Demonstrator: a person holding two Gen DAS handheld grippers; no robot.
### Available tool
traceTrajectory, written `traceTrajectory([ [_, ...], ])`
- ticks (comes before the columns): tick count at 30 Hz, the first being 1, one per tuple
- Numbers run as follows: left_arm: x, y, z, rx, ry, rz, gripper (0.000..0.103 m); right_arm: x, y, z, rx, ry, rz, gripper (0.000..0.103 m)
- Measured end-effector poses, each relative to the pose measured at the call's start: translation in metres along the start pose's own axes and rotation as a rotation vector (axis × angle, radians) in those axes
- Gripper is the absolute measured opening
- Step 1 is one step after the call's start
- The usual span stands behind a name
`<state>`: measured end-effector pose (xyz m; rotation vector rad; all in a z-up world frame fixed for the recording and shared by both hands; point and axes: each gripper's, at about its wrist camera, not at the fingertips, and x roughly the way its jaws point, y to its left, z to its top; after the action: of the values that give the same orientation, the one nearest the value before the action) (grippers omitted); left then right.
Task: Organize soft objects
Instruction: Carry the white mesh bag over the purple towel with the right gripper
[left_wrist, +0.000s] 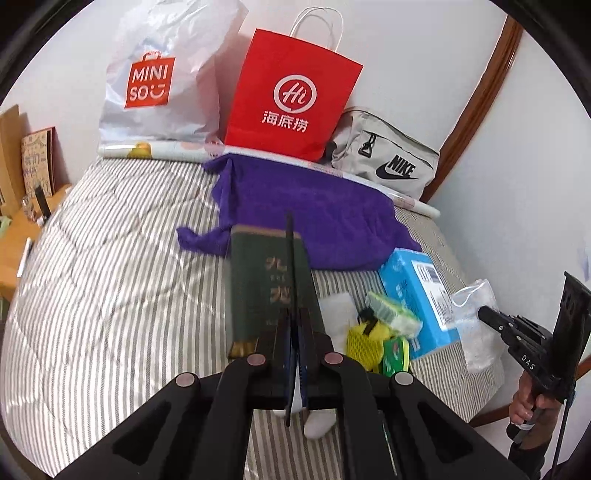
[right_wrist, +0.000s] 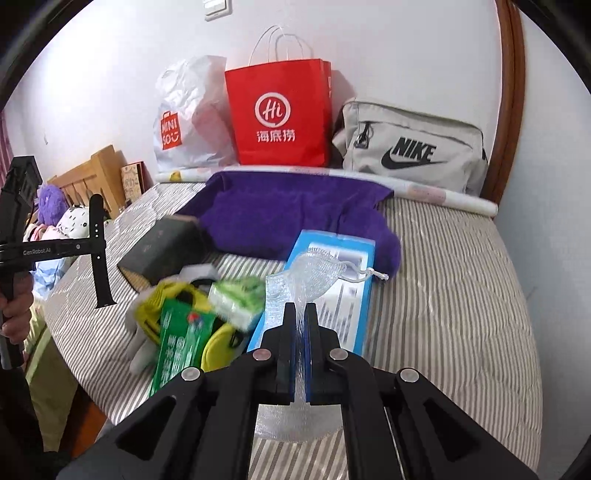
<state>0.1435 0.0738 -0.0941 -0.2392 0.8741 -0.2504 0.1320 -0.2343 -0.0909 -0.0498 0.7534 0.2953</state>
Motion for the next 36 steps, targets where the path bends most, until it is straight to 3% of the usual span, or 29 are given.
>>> traceTrajectory([
  [16,0.033,-0.004,0.073,0.013,-0.001,0.011,0.004,0.049,-0.02,0.077,-0.003,0.004,-0.027,0.003],
  [36,0.14,0.012,0.157,-0.001,0.114,-0.019,0.004,0.159,-0.053,0.141,0.021,0.058,0.004,0.003],
])
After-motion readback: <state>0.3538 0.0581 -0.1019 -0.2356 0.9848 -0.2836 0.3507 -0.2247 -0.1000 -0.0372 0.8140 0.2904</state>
